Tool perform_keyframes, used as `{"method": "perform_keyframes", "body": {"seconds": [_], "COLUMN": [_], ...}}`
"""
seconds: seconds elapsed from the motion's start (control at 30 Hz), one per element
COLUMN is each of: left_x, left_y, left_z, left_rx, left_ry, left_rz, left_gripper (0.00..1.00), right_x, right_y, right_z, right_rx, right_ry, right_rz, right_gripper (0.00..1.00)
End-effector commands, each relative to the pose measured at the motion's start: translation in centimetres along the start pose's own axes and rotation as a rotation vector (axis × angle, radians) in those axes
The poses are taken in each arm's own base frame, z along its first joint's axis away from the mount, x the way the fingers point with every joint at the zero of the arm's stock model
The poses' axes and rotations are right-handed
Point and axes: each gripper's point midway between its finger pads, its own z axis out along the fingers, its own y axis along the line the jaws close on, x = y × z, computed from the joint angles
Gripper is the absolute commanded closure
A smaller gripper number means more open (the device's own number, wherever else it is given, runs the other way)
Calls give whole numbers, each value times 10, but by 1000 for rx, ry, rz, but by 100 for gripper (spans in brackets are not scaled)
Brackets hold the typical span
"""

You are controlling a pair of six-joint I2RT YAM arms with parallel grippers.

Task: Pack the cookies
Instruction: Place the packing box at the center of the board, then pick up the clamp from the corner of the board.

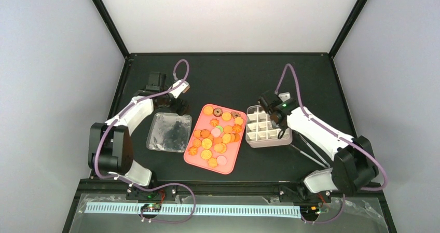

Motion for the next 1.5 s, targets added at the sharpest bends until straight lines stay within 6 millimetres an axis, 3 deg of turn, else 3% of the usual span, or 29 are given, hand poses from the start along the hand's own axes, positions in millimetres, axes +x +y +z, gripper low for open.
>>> {"method": "perform_keyframes", "body": {"seconds": [0.0,0.43,0.67,0.77,0.83,1.0,1.27,1.47], "left_x": [-15,5,15,14,13,13,6,4], "left_y": [1,-3,0,0,-1,-2,-5,-7], "left_z": [-17,-25,-22,-24,-25,-27,-31,-34], "left_rx": [-22,-51,-68,-65,-61,-57,-39,-26], "left_ry": [-23,20,56,57,59,62,50,49], "left_rz": [18,48,56,58,62,71,63,68], "left_gripper": [1,1,1,1,1,1,1,1], "right_x": [-6,-34,-29,-24,-21,-21,-6,10], "right_y": [21,96,131,134,129,91,14,-14], "right_z": [-9,-10,-2,5,5,10,47,77], "right_rx": [13,-171,-307,-308,-310,-314,-189,-141], "right_ry": [-40,-53,-37,-21,-25,-25,38,92], "right_rz": [-15,3,7,7,16,113,285,354], "right_gripper": [99,99,99,95,68,43,43,43]}}
